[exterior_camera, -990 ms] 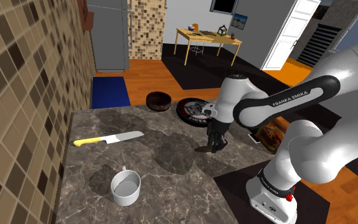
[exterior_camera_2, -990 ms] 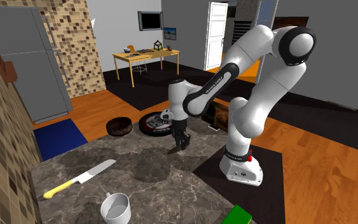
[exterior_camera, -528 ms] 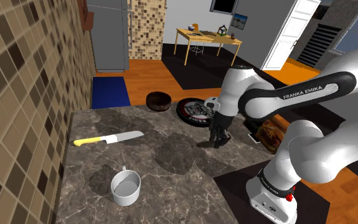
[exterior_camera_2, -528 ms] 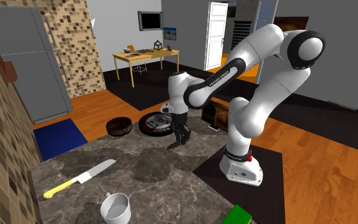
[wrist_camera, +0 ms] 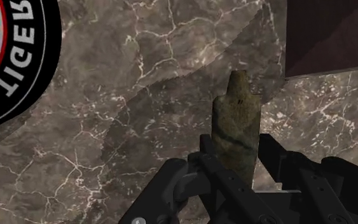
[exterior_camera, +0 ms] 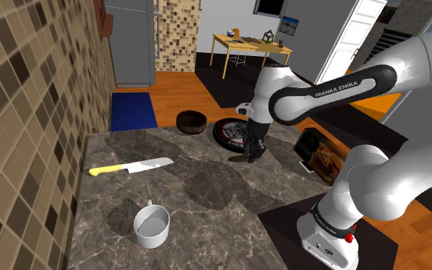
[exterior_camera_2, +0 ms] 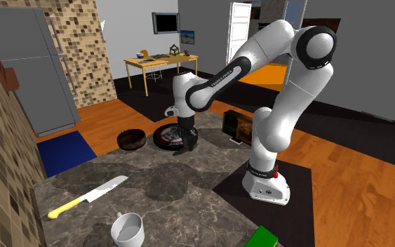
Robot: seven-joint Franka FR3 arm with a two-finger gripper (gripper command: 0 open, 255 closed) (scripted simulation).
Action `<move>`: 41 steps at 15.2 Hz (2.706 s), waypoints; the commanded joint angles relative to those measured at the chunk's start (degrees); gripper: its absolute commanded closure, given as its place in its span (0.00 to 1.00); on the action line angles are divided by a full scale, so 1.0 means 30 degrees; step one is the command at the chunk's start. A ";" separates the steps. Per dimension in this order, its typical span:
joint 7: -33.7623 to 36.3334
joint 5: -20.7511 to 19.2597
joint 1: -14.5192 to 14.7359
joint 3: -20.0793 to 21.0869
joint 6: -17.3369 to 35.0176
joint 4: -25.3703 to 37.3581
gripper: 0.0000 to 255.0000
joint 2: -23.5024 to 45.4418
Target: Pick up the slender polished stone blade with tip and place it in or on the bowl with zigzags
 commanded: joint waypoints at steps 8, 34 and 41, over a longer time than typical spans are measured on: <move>-0.2402 0.0659 -0.0203 -0.1511 -0.0093 0.6568 1.00 0.6677; -0.5415 0.4009 -0.4631 -0.1582 -1.0076 3.5577 1.00 2.6289; -0.5623 0.4092 -0.4475 -0.1555 -0.8434 3.4088 1.00 2.6475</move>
